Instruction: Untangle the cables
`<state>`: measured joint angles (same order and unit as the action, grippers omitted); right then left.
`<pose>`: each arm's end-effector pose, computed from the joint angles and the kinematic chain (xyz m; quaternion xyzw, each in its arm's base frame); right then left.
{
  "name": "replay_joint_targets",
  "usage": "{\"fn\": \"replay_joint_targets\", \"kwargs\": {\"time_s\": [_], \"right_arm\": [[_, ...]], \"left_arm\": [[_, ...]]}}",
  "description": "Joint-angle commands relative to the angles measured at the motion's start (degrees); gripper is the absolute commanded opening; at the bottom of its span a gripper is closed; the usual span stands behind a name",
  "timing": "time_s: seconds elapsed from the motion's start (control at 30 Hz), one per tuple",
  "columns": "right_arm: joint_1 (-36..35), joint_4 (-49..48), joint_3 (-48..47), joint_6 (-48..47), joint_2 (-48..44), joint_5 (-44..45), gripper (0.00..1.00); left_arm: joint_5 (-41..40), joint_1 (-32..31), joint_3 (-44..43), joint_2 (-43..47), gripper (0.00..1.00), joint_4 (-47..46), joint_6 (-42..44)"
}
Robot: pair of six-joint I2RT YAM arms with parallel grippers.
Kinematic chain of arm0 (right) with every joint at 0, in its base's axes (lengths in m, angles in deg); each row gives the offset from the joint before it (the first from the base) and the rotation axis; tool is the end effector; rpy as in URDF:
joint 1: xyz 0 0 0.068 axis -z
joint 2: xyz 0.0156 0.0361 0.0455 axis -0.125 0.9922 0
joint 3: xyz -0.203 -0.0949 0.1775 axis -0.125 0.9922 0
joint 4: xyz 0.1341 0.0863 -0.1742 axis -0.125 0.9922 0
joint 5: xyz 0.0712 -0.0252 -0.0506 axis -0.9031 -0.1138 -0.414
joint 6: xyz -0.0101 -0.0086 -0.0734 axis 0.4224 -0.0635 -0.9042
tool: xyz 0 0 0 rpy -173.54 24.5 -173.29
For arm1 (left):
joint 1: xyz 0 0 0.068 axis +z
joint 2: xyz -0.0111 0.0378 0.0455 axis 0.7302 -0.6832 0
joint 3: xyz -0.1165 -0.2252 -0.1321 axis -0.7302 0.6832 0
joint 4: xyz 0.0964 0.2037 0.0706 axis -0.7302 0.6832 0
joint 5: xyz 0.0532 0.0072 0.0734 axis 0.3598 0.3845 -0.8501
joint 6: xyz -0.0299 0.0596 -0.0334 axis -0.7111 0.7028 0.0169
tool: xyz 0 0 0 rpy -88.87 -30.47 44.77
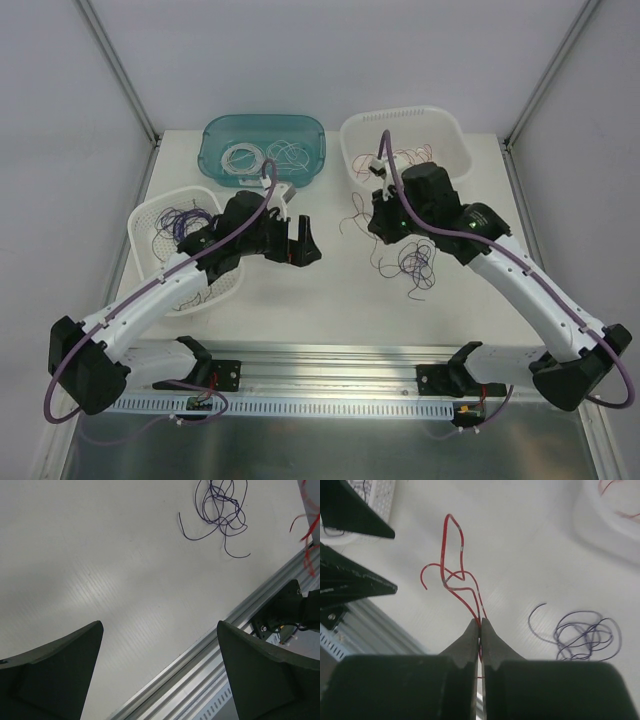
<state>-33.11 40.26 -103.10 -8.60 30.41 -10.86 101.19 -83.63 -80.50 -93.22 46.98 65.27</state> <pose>0.1872 0.1648 0.3855 -0.3766 0.7941 0.1627 0.4484 0.1887 -0.1584 0.3229 0.1566 0.8388 -0.3410 0.3945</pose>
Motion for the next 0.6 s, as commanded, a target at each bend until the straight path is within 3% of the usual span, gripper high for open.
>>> {"fn": "replay_joint_targets", "kwargs": {"time_s": [0.0, 0.2, 0.33, 0.57], "right_arm": [[2.4, -4.0, -5.6, -5.6, -1.4, 6.5, 0.01], [9.7, -10.3, -11.8, -8.3, 3.7, 5.0, 0.01], [14.3, -21.2, -12.8, -9.2, 7.0, 4.6, 0.01], [19.4, -30.0, -19.7, -21.8, 19.2, 2.3, 0.01]], "left_arm": [[1.5, -0.8, 1.4, -0.6, 0.99, -2.5, -0.6], [1.5, -1.1, 2.9, 0.3, 0.99, -2.5, -1.4], [1.2, -1.2, 4.3, 1.9, 0.99, -2.6, -2.1], [0.1, -1.2, 6.7, 5.1, 0.99, -2.5, -2.4]]}}
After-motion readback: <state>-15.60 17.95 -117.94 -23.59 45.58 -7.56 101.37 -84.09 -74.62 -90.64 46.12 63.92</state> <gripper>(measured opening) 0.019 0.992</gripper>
